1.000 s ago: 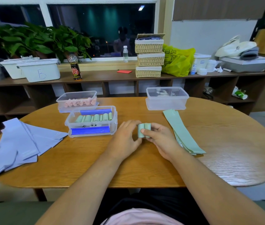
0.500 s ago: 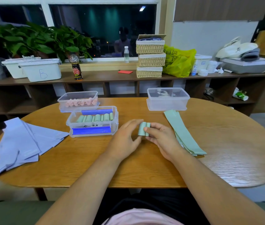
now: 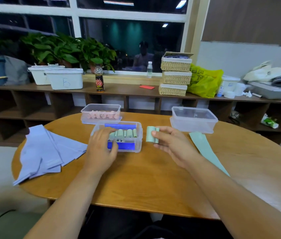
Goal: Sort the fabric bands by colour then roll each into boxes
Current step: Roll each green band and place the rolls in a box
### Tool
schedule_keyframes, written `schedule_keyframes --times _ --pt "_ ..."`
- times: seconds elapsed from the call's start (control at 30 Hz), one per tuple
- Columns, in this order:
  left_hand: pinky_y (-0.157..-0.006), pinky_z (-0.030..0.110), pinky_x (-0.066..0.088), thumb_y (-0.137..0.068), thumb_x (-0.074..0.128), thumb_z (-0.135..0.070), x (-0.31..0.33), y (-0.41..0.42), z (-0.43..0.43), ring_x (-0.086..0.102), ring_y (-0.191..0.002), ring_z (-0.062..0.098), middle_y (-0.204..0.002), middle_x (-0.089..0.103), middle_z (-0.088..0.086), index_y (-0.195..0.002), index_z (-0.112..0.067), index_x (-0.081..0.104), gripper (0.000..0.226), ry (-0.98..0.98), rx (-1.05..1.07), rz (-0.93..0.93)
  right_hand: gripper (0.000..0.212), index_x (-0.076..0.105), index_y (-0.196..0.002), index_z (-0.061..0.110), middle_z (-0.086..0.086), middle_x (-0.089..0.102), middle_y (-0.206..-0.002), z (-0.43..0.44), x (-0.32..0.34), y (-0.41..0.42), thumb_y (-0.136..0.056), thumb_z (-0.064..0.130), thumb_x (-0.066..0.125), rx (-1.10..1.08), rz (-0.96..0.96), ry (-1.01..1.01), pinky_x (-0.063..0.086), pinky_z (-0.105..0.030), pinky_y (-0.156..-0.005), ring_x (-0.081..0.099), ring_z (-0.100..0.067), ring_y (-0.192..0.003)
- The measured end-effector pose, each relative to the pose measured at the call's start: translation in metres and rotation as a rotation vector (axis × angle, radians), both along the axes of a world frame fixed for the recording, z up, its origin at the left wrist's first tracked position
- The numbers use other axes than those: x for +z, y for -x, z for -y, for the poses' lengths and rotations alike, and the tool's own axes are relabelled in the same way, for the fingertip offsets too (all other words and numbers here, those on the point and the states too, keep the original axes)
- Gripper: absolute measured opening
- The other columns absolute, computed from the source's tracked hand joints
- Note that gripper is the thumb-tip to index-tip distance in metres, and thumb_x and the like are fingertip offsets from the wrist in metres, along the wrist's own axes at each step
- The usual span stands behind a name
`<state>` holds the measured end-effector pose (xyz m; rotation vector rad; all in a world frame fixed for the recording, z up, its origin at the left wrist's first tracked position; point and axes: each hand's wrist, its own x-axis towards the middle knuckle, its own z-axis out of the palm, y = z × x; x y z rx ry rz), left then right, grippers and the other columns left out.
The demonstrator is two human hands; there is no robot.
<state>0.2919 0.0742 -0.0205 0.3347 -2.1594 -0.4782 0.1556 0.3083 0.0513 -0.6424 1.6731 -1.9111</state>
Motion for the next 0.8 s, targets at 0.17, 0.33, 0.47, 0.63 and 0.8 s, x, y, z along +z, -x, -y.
schedule_keyframes --times 0.17,0.33,0.47,0.63,0.8 --pt "-0.095 0.037 0.050 -0.096 0.061 -0.001 -0.005 -0.025 0.053 0.053 -0.120 0.019 -0.131 0.063 -0.001 -0.128 -0.021 0.063 0.038 -0.074 0.144 -0.003 0.036 0.068 -0.122 0.010 -0.010 0.081 -0.108 0.064 0.028 -0.009 -0.091 0.015 0.084 0.053 -0.086 -0.055 0.063 -0.043 -0.095 0.079 -0.025 -0.102" --pt "-0.101 0.026 0.044 -0.088 0.052 0.009 -0.013 -0.025 0.057 0.047 -0.130 0.017 -0.141 0.054 -0.004 -0.134 -0.025 0.062 0.058 -0.224 0.126 0.131 0.034 0.072 -0.111 0.015 -0.006 0.081 -0.104 0.132 0.042 -0.005 -0.084 0.021 0.090 0.054 -0.190 -0.249 0.065 -0.039 -0.089 0.079 -0.024 -0.097" --pt "-0.084 0.006 0.037 -0.091 0.052 0.007 -0.011 -0.025 0.058 0.051 -0.126 0.014 -0.141 0.051 -0.007 -0.134 -0.029 0.062 0.057 -0.324 0.120 0.123 0.022 0.073 -0.104 0.011 -0.010 0.078 -0.098 0.177 0.045 -0.007 -0.088 0.021 0.086 0.035 -0.260 -0.446 0.066 -0.034 -0.080 0.076 -0.019 -0.081" --pt "-0.076 0.009 0.040 -0.096 0.053 0.001 -0.009 -0.028 0.056 0.053 -0.107 0.001 -0.136 0.054 -0.011 -0.134 -0.030 0.060 0.050 -0.401 0.093 0.087 0.026 0.067 -0.109 0.010 -0.010 0.075 -0.088 0.219 0.038 -0.015 -0.091 0.019 0.083 0.065 -0.227 -0.670 0.060 -0.025 -0.054 0.074 -0.017 -0.069" --pt "-0.075 0.007 0.042 -0.101 0.055 -0.003 -0.008 -0.030 0.056 0.055 -0.105 0.000 -0.135 0.054 -0.012 -0.137 -0.030 0.057 0.045 -0.437 0.080 0.087 0.035 0.065 -0.113 0.011 -0.011 0.074 -0.100 0.244 0.025 -0.016 -0.087 0.022 0.086 0.073 -0.348 -0.868 0.059 -0.027 -0.066 0.073 -0.018 -0.079"
